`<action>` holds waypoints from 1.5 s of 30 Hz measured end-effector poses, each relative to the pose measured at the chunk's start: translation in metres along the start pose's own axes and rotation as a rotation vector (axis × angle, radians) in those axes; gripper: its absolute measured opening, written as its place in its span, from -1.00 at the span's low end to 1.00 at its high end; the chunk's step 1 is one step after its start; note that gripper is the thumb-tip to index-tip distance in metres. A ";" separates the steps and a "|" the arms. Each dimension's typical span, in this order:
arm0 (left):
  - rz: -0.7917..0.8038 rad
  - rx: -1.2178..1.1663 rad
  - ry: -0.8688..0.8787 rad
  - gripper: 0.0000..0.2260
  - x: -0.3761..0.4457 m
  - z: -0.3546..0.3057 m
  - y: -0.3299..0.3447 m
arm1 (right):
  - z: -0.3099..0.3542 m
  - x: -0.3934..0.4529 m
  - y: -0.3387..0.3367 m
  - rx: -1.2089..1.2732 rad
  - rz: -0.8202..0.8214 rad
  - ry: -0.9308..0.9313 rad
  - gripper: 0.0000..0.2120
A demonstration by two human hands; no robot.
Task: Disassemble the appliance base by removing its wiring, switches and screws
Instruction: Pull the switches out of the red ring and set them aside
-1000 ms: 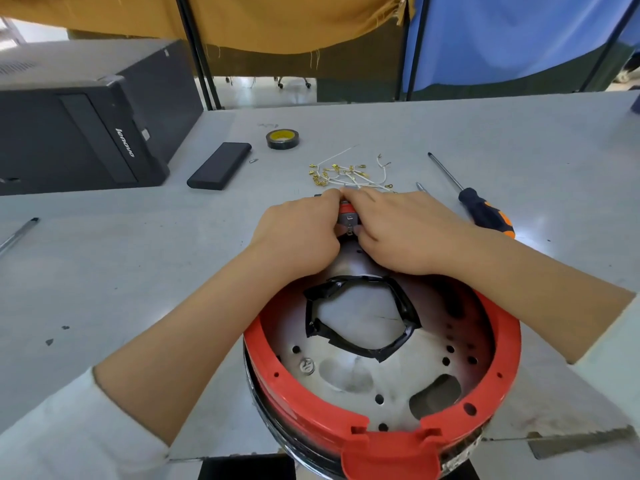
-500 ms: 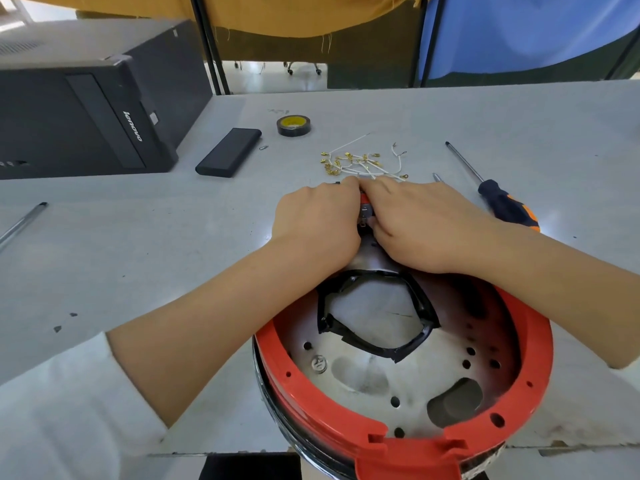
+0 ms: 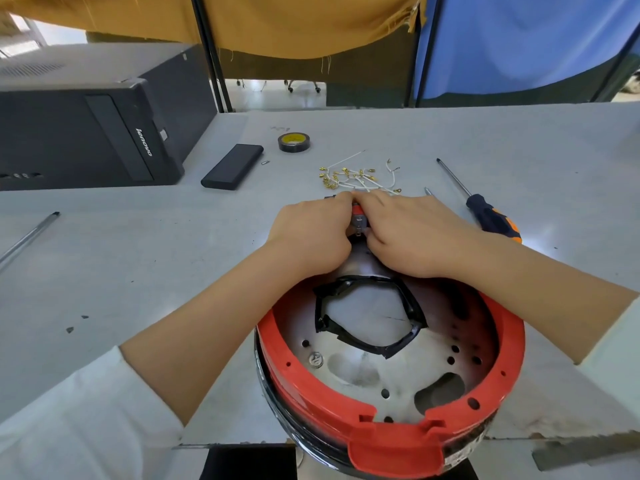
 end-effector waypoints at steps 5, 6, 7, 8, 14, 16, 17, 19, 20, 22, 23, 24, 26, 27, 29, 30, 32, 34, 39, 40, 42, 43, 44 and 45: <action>-0.009 0.001 -0.012 -0.72 0.000 0.000 -0.001 | 0.000 0.001 0.002 -0.025 0.000 0.012 -0.57; -0.017 0.018 -0.015 -0.73 -0.001 0.000 -0.001 | 0.001 0.001 0.002 -0.029 -0.006 0.012 -0.57; -0.023 0.032 -0.022 -0.74 -0.001 -0.001 -0.001 | 0.001 0.001 0.002 -0.032 -0.010 0.012 -0.57; -0.025 0.043 -0.030 -0.74 -0.001 -0.001 -0.001 | 0.001 0.001 0.002 -0.032 -0.013 0.013 -0.58; -0.032 0.079 -0.060 -0.78 0.000 -0.002 -0.001 | 0.002 0.001 0.002 -0.063 -0.005 0.009 -0.61; -0.032 0.085 -0.066 -0.79 0.000 -0.002 -0.001 | 0.002 0.002 0.002 -0.071 -0.007 0.012 -0.61; -0.032 0.087 -0.068 -0.79 0.000 -0.002 -0.002 | 0.002 0.002 0.002 -0.072 -0.010 0.014 -0.61; -0.028 0.087 -0.076 -0.78 -0.001 -0.002 -0.002 | 0.002 0.002 0.001 -0.064 -0.015 0.014 -0.60; -0.026 0.085 -0.080 -0.77 -0.001 -0.002 -0.003 | 0.002 0.001 0.001 -0.055 -0.017 0.009 -0.60; -0.030 0.084 -0.084 -0.73 -0.002 -0.001 -0.003 | 0.002 0.000 0.001 -0.033 -0.019 -0.006 -0.59; -0.034 0.084 -0.086 -0.72 -0.002 -0.001 -0.003 | 0.002 -0.001 0.001 -0.024 -0.019 -0.010 -0.58; -0.035 0.085 -0.090 -0.71 -0.003 0.000 -0.003 | 0.002 -0.001 0.001 -0.018 -0.020 -0.011 -0.58; -0.039 0.083 -0.096 -0.70 -0.003 0.001 -0.004 | 0.003 0.000 0.000 -0.014 -0.022 -0.010 -0.58; -0.042 0.082 -0.098 -0.70 -0.003 0.001 -0.004 | 0.002 0.000 0.000 -0.014 -0.023 -0.009 -0.58; -0.048 0.080 -0.097 -0.70 -0.002 0.001 -0.004 | 0.002 0.001 0.001 -0.012 -0.022 -0.008 -0.57; -0.050 0.079 -0.096 -0.70 -0.001 0.000 -0.004 | 0.002 0.001 0.001 -0.012 -0.022 -0.008 -0.56; -0.054 0.076 -0.096 -0.70 -0.001 0.001 -0.004 | 0.002 0.001 0.002 -0.022 -0.025 -0.008 -0.56; -0.056 0.079 -0.095 -0.71 -0.001 0.001 -0.005 | 0.002 0.001 0.002 -0.032 -0.031 -0.008 -0.56; -0.045 0.067 -0.101 -0.69 0.000 0.001 -0.004 | 0.000 0.002 0.002 -0.034 -0.018 0.006 -0.58; -0.039 0.051 -0.098 -0.69 0.001 0.002 -0.003 | -0.001 0.003 0.002 -0.018 -0.013 0.012 -0.60; -0.005 -0.010 -0.086 -0.68 0.002 0.005 0.001 | -0.004 0.004 0.002 0.052 0.008 0.033 -0.64; 0.018 -0.051 -0.081 -0.67 0.002 0.007 0.004 | -0.006 0.003 0.002 0.091 0.013 0.046 -0.67; 0.039 -0.091 -0.079 -0.67 0.003 0.009 0.006 | -0.008 0.003 0.001 0.117 0.013 0.057 -0.68; 0.055 -0.130 -0.082 -0.68 0.004 0.011 0.008 | -0.009 0.002 0.001 0.129 0.013 0.063 -0.69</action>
Point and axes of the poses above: each hand's wrist, its own x-axis towards the middle knuckle, its own y-axis out of the palm, z = x × y, the point moved 10 cm from there along x, towards the middle knuckle, and after that the axes turned 1 degree about -x, right-handed, at the moved point
